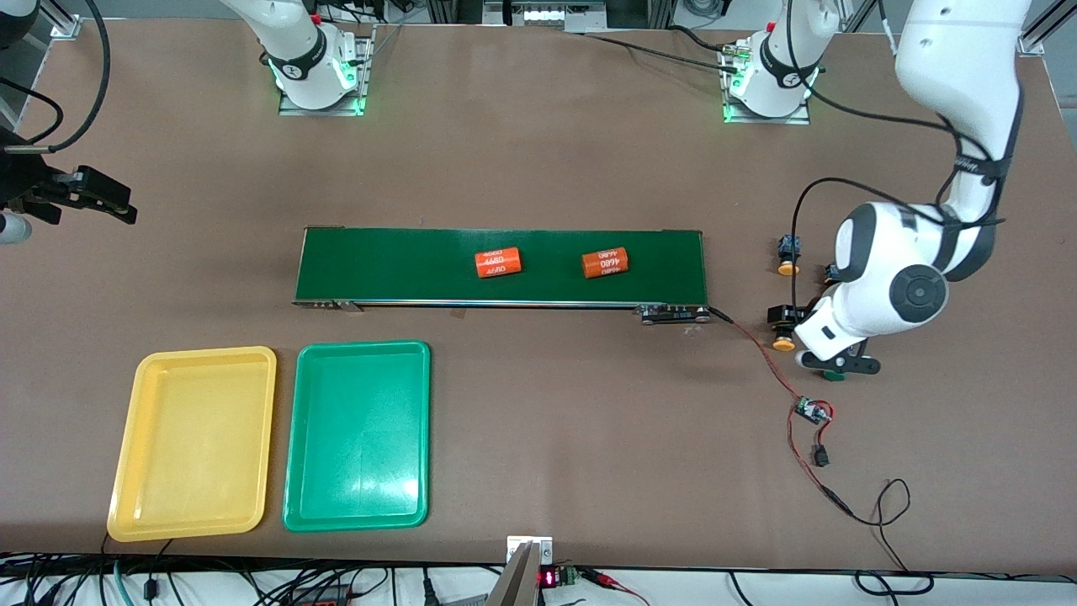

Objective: Sort buttons by color to trays
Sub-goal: 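Grasp a yellow-capped button with the left gripper and lift it over the belt, then set the yellow button on the belt and withdraw the left gripper, then grasp another yellow button with the left gripper and place it on the belt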

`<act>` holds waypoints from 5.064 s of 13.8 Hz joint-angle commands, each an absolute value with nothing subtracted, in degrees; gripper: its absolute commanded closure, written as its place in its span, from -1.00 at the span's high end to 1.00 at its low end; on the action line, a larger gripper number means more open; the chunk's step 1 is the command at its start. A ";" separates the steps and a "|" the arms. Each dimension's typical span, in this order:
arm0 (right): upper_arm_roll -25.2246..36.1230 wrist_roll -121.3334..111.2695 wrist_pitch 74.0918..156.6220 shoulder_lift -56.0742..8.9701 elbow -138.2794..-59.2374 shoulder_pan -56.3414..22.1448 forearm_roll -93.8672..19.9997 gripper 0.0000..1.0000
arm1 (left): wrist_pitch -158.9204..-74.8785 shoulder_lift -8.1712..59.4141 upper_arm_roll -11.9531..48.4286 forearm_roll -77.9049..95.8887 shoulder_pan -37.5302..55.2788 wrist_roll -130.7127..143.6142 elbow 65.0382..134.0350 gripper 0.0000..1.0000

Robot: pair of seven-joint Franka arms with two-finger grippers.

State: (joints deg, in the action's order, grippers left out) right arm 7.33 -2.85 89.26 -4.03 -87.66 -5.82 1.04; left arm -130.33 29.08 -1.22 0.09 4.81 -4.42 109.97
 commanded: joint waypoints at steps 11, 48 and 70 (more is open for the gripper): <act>7.21 -3.25 88.68 -3.78 -87.45 -5.71 0.53 1.00 | -130.11 26.99 -1.32 1.23 5.19 -9.76 112.96 -0.71; 7.29 -3.43 88.77 -3.96 -86.92 -5.71 0.35 1.00 | -100.80 20.66 4.39 -3.16 3.61 6.51 112.22 1.00; 7.29 -3.25 88.68 -4.31 -86.92 -5.80 0.18 1.00 | -129.45 19.42 3.08 -8.09 0.79 -2.37 132.63 0.22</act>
State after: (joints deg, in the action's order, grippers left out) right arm 7.45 -2.89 89.29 -4.12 -87.58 -5.94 1.04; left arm -126.83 19.28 3.07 -6.86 1.08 -1.49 131.11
